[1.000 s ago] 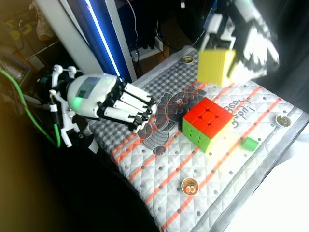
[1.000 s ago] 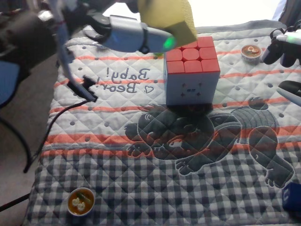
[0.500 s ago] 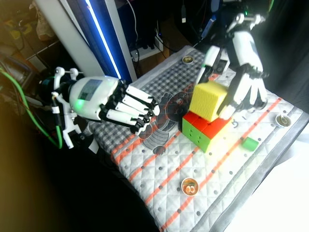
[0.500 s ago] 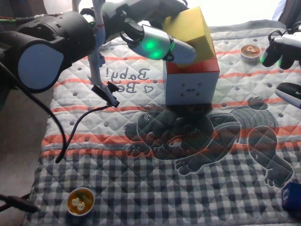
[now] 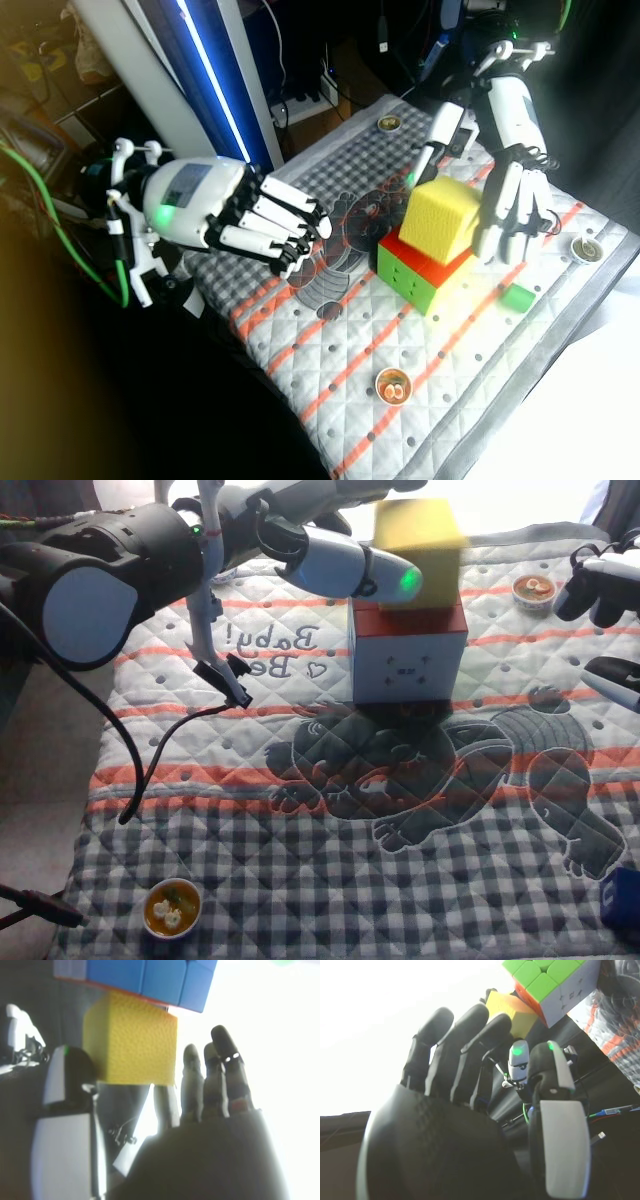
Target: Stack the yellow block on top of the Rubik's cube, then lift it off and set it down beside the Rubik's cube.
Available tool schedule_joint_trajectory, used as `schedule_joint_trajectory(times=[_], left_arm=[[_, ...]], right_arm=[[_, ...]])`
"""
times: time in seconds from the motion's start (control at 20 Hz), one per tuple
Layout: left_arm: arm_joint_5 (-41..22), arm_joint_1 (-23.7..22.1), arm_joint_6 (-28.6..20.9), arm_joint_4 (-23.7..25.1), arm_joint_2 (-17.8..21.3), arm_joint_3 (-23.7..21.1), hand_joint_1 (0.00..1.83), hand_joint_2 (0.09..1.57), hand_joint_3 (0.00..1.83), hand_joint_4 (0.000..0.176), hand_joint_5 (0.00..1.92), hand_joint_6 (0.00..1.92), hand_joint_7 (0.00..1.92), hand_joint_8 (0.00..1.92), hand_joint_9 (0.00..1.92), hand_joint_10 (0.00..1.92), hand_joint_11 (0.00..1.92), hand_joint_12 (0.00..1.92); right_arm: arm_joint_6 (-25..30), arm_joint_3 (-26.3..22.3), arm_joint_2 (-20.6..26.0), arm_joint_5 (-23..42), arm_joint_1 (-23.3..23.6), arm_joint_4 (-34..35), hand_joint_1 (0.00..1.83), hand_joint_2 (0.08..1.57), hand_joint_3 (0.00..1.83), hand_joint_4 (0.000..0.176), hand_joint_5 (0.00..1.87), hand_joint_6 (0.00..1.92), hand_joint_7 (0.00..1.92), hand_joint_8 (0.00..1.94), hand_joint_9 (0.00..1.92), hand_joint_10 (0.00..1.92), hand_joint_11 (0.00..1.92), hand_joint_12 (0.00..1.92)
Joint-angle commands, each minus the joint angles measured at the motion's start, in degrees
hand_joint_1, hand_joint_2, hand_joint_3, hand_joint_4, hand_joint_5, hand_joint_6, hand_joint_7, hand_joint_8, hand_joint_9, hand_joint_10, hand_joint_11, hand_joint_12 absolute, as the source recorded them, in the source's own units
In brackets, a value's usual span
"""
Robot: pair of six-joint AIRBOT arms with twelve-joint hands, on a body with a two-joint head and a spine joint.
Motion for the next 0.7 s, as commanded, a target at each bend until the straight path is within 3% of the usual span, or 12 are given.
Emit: schedule_joint_trajectory(times=[0.0, 0.15, 0.2, 0.35, 0.4, 0.45, 0.5, 0.55, 0.6, 0.65], left_arm=[[6.4, -0.6, -0.3, -0.1, -0.1, 0.1, 0.81, 0.93, 0.00, 0.176, 0.19, 0.00, 0.14, 0.00, 0.02, 0.28, 0.00, 1.00], [7.5, -0.1, -0.3, -0.6, 0.2, -0.3, 0.80, 0.91, 0.00, 0.176, 0.15, 0.00, 0.12, 0.00, 0.01, 0.22, 0.00, 0.94], [8.4, 0.1, -0.3, -0.8, 0.6, -0.9, 0.84, 0.90, 0.00, 0.176, 0.16, 0.01, 0.13, 0.00, 0.02, 0.21, 0.00, 0.93], [13.2, 0.9, -0.3, -1.4, 3.5, -4.1, 0.83, 0.90, 0.00, 0.176, 0.12, 0.00, 0.07, 0.00, 0.01, 0.17, 0.00, 1.08], [15.2, 1.2, -0.3, -1.3, 4.8, -5.7, 0.70, 0.96, 0.01, 0.164, 0.03, 0.02, 0.00, 0.00, 0.00, 0.01, 0.00, 0.12], [17.2, 1.6, -0.3, -1.1, 6.2, -7.3, 0.70, 0.96, 0.01, 0.164, 0.03, 0.02, 0.00, 0.00, 0.00, 0.01, 0.00, 0.12], [19.6, 2.3, -0.3, -1.0, 7.7, -9.0, 0.50, 1.02, 0.04, 0.125, 0.07, 0.03, 0.00, 0.00, 0.00, 0.00, 0.00, 0.02], [22.0, 3.0, -0.3, -0.9, 9.1, -10.6, 0.32, 1.04, 0.05, 0.150, 0.09, 0.04, 0.00, 0.00, 0.00, 0.00, 0.02, 0.01], [24.9, 3.8, -0.3, -0.8, 10.6, -12.4, 0.02, 1.10, 0.00, 0.175, 0.09, 0.01, 0.12, 0.01, 0.14, 0.09, 0.00, 0.81], [27.1, 4.7, -0.3, -0.8, 11.7, -13.7, 0.02, 1.10, 0.00, 0.175, 0.09, 0.01, 0.12, 0.01, 0.14, 0.09, 0.00, 0.81]], right_arm=[[0.0, 0.2, 0.0, 7.0, 0.4, -0.7, 0.96, 1.21, 0.00, 0.000, 0.51, 1.00, 0.69, 1.09, 0.54, 1.37, 0.22, 1.84], [0.0, 0.2, 0.0, 7.0, 0.4, -0.7, 0.97, 1.21, 0.00, 0.000, 0.51, 0.96, 0.67, 1.09, 0.52, 1.36, 0.22, 1.86], [0.0, 0.2, 0.0, 7.0, 0.4, -0.7, 0.97, 1.21, 0.00, 0.000, 0.51, 0.95, 0.66, 1.08, 0.48, 1.35, 0.14, 1.87], [0.0, 0.4, 0.0, 7.0, 1.4, -0.7, 0.95, 1.18, 0.00, 0.000, 0.43, 0.95, 0.54, 1.06, 0.36, 1.31, 0.01, 1.81], [0.0, 0.6, 0.0, 7.0, 2.2, -0.7, 0.88, 1.13, 0.00, 0.000, 0.23, 0.68, 0.20, 0.82, 0.02, 1.05, 0.00, 1.36], [0.0, 0.9, -0.2, 7.0, 3.1, -0.7, 0.88, 1.13, 0.00, 0.000, 0.23, 0.68, 0.20, 0.82, 0.02, 1.05, 0.00, 1.36], [0.0, 1.3, -0.5, 7.0, 4.1, -0.8, 0.82, 1.09, 0.00, 0.000, 0.18, 0.59, 0.15, 0.64, 0.00, 0.92, 0.00, 1.36], [0.0, 1.8, -0.9, 7.0, 5.0, -0.9, 0.76, 1.06, 0.00, 0.000, 0.18, 0.53, 0.18, 0.47, 0.04, 0.76, 0.00, 1.34], [0.0, 2.3, -1.4, 6.9, 6.2, -1.0, 0.66, 1.03, 0.00, 0.000, 0.20, 0.39, 0.27, 0.17, 0.11, 0.54, 0.00, 1.32], [0.0, 2.7, -1.7, 6.6, 7.1, -1.0, 0.66, 1.03, 0.00, 0.000, 0.20, 0.39, 0.27, 0.17, 0.11, 0.54, 0.00, 1.32]])
